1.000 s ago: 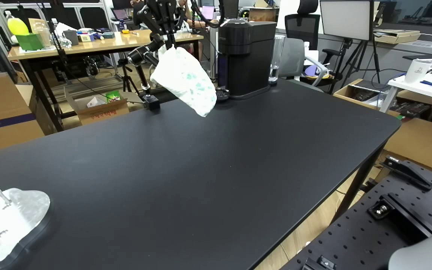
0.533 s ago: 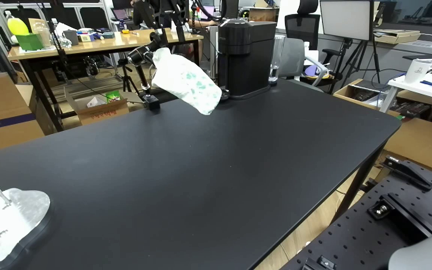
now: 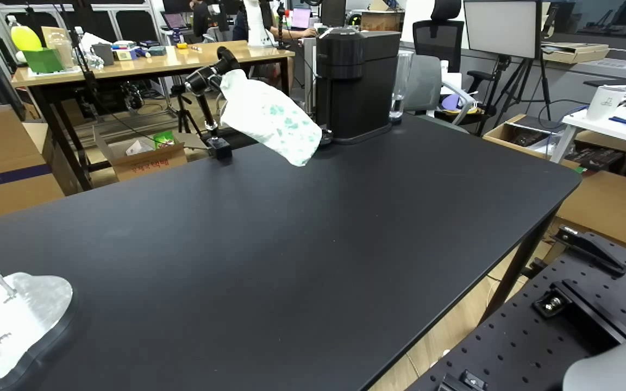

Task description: Put the white cloth on the black stand

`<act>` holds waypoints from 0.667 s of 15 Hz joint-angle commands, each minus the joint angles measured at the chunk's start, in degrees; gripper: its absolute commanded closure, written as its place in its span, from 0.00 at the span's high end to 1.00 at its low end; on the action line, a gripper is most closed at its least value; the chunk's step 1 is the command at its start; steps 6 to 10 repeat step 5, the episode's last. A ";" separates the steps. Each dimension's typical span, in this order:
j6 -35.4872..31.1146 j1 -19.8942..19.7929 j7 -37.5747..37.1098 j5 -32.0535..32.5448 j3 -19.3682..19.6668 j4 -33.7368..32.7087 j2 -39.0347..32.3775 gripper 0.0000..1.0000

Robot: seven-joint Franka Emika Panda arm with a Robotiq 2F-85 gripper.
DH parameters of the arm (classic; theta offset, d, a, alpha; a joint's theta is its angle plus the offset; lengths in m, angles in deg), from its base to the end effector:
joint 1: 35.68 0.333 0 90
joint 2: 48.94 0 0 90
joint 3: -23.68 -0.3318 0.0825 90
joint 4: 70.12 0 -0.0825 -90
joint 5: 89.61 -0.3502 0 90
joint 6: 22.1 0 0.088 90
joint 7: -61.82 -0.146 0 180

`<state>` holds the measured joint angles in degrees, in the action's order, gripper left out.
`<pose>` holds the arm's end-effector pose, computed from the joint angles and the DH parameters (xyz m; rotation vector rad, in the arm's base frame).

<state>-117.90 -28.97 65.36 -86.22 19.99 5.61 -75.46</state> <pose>0.6447 0.1024 0.4449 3.0772 0.3826 -0.1703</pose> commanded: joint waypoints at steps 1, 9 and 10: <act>3.00 -0.93 -1.06 -0.39 0.42 0.59 3.81 1.00; 13.33 -2.81 0.32 -0.39 1.33 4.78 7.65 1.00; 13.33 -2.81 0.32 -0.39 1.33 4.78 7.65 1.00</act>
